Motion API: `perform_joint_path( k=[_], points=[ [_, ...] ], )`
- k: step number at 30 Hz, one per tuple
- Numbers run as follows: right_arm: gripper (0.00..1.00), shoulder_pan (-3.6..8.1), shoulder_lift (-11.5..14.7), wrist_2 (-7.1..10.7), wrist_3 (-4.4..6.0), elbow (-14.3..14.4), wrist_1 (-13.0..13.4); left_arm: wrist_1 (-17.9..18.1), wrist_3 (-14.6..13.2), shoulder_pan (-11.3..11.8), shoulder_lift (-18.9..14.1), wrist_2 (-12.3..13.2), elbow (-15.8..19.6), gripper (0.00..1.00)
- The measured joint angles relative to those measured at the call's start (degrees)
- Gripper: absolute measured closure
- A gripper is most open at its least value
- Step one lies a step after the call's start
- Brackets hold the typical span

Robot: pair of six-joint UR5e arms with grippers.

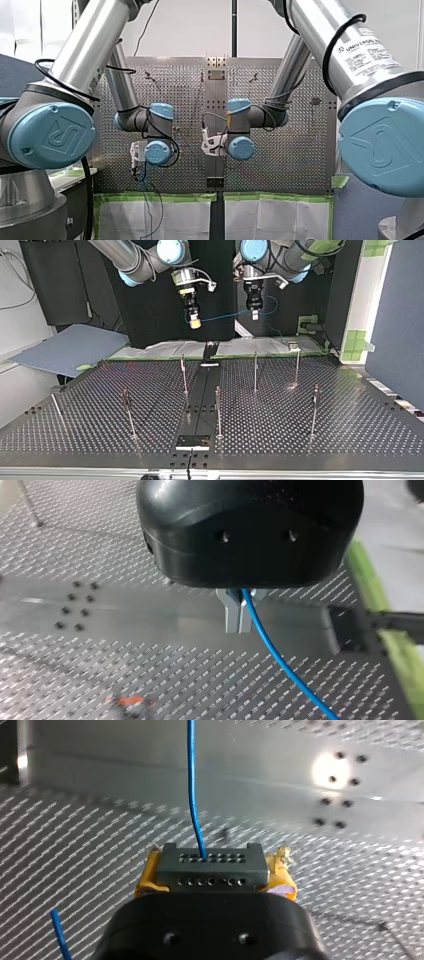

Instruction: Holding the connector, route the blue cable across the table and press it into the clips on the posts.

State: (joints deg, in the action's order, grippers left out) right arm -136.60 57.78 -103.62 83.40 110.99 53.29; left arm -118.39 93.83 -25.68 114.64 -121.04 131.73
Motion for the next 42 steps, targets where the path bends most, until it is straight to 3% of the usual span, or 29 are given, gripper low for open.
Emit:
perform_joint_path(
  k=[7, 17, 30, 42],
  points=[
    [1.00, -0.10, 3.2, 3.13, 0.55, -3.2, -3.2, -3.1, -0.5, 1.7, -3.1, -2.3, -0.8, 1.00],
    [1.00, -0.12, 7.8, 7.55, 3.53, -6.8, -8.1, -8.1, -0.3, 3.2, -8.1, -5.4, -0.9, 1.00],
    [1.00, -0.31, 6.9, 9.33, 5.38, -9.1, -13.9, -13.8, 2.6, 5.0, -14.3, -6.1, -2.6, 1.00],
    [1.00, -2.19, 6.4, 9.65, 5.90, -14.0, -19.3, -16.3, 3.0, 7.6, -20.2, -6.0, -4.7, 1.00]
  ],
)
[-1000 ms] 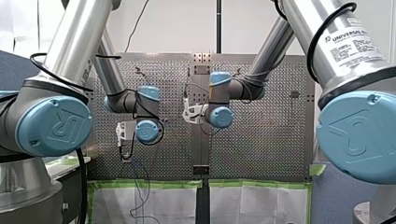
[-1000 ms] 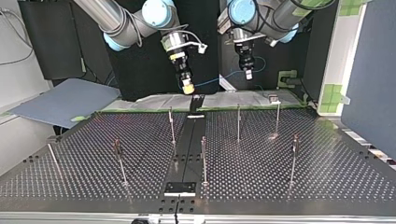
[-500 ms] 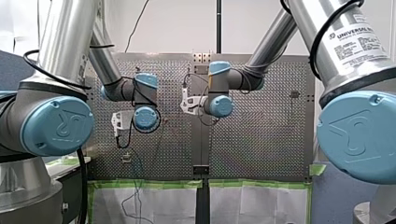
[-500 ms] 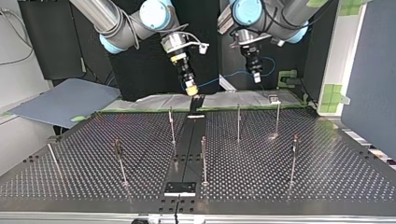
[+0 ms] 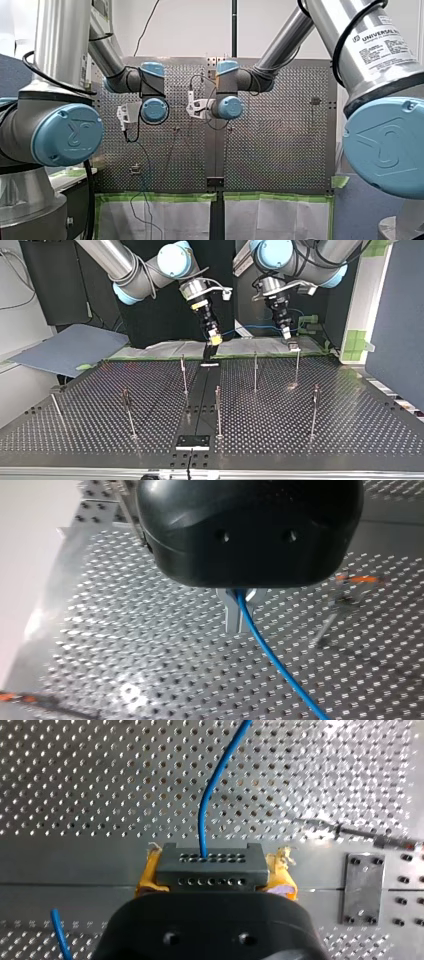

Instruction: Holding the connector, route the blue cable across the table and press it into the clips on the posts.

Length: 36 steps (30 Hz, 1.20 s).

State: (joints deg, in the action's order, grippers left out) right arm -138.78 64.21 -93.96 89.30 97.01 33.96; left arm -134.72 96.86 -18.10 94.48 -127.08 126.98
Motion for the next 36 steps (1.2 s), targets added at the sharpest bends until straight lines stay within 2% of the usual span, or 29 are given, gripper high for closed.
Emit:
perform_joint_path(
  k=[9, 15, 23, 36],
  points=[
    [1.00, -0.72, 0.0, 0.31, 0.20, -4.4, -4.4, -2.2, -0.6, 1.9, -4.1, 0.0, -1.9, 1.00],
    [1.00, -0.82, -0.1, 1.30, 0.64, -7.2, -7.2, -3.6, -1.0, 3.1, -7.0, 0.0, -3.8, 1.00],
    [1.00, -0.78, -0.2, 1.47, 0.78, -10.7, -10.7, -4.5, -1.1, 4.5, -10.9, 0.3, -5.5, 1.00],
    [1.00, -1.29, -0.3, 1.88, 0.86, -16.8, -14.4, -4.8, -0.8, 6.5, -10.8, 3.1, -6.2, 1.00]
  ],
)
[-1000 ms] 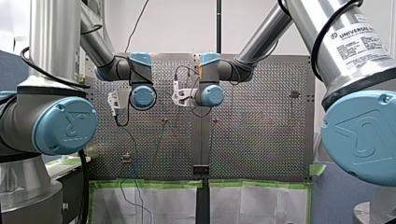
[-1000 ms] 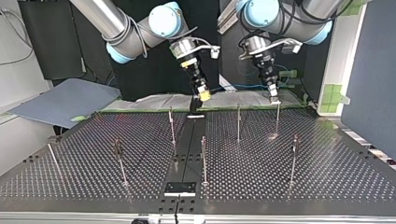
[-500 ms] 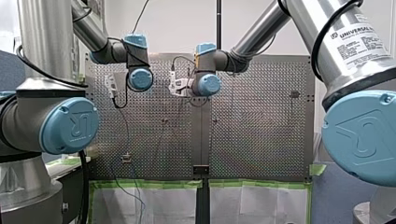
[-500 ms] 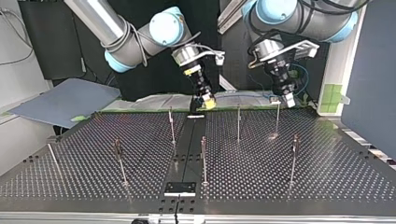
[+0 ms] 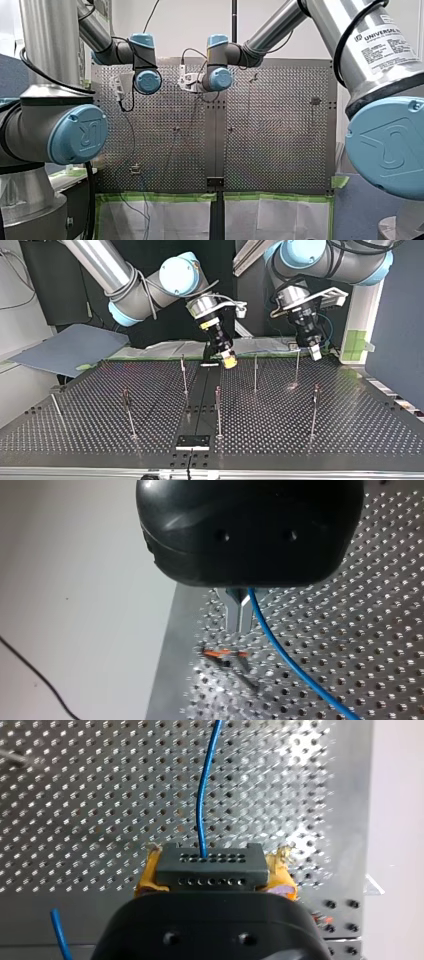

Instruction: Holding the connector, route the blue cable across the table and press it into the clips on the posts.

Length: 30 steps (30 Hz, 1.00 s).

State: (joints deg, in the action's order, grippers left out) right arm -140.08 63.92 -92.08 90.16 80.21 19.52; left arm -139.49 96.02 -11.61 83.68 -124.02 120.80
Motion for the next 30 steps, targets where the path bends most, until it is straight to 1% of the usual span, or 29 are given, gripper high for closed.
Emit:
perform_joint_path(
  k=[7, 15, 20, 24, 28, 30],
  points=[
    [1.00, -0.44, -0.4, 0.05, 0.03, -3.5, -0.9, -0.7, 0.5, 1.4, -0.4, 0.3, -1.5, 1.00],
    [1.00, -1.10, -2.2, 0.05, 0.12, -7.6, -2.3, -0.8, 1.5, 3.2, -0.1, 1.8, -2.7, 1.00],
    [1.00, -1.40, -3.4, 0.00, 0.12, -10.0, -3.5, -0.8, 2.6, 4.5, 1.0, 3.7, -4.0, 1.00],
    [1.00, -1.47, -4.2, 0.00, 0.24, -11.8, -4.4, -0.8, 2.9, 5.7, 2.0, 4.4, -5.1, 1.00],
    [1.00, -1.45, -4.9, 0.03, 0.47, -13.7, -4.6, -0.7, 3.0, 7.5, 2.5, 5.8, -5.6, 1.00],
    [1.00, -1.35, -5.3, 0.04, 0.56, -14.7, -4.7, -0.7, 3.0, 8.8, 2.6, 7.0, -5.7, 1.00]
  ],
)
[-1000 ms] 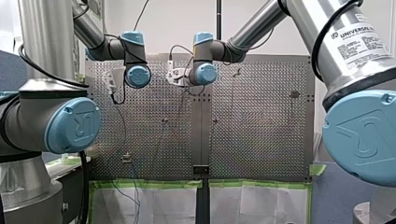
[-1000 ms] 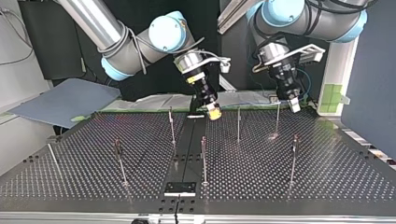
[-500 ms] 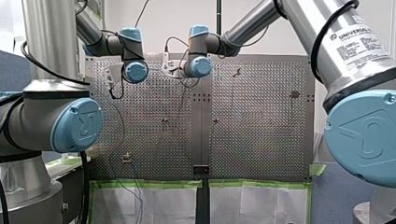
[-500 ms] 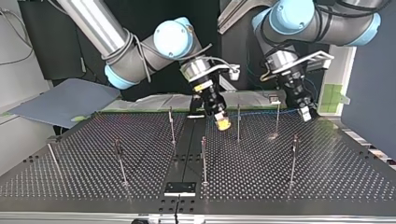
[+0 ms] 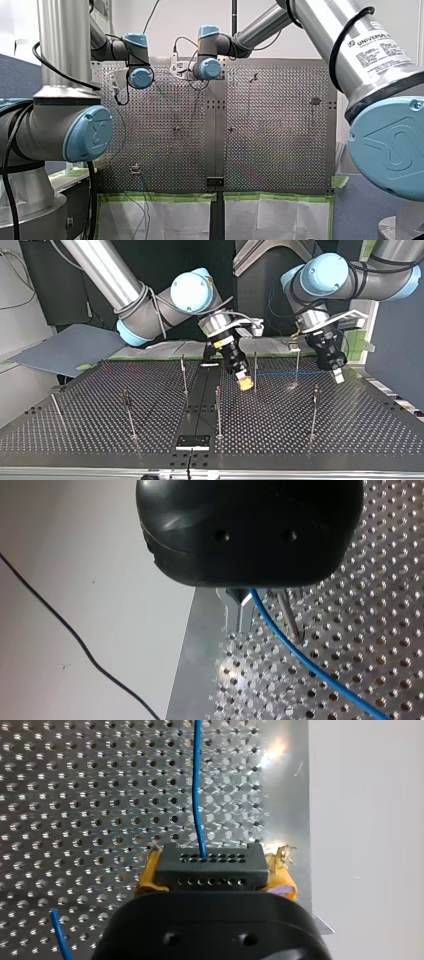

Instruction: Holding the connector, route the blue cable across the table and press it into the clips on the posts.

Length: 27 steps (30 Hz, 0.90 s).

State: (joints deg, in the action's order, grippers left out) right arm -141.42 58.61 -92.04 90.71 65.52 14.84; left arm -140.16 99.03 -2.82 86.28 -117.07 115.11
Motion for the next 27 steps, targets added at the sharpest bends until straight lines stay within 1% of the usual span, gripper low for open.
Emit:
perform_joint_path(
  k=[6, 11, 17, 22, 27],
  points=[
    [1.00, 0.19, -1.2, 0.03, 0.08, -2.9, -0.5, 0.4, 0.4, 2.9, 0.9, 3.0, -0.4, 1.00],
    [1.00, 0.14, -2.7, 0.06, 0.09, -5.3, -0.7, 1.1, 1.2, 3.7, 2.3, 5.2, -1.0, 1.00],
    [1.00, 0.02, -4.3, 0.03, 0.09, -6.5, -0.8, 1.6, 2.1, 4.4, 2.9, 7.6, -2.1, 1.00],
    [1.00, -0.04, -5.8, 0.06, 0.09, -7.3, -0.8, 1.6, 2.4, 5.0, 4.3, 8.3, -3.0, 1.00],
    [1.00, -0.04, -6.6, 0.03, 0.09, -8.1, -0.8, 2.2, 2.6, 6.4, 4.9, 8.9, -3.2, 1.00]
  ],
)
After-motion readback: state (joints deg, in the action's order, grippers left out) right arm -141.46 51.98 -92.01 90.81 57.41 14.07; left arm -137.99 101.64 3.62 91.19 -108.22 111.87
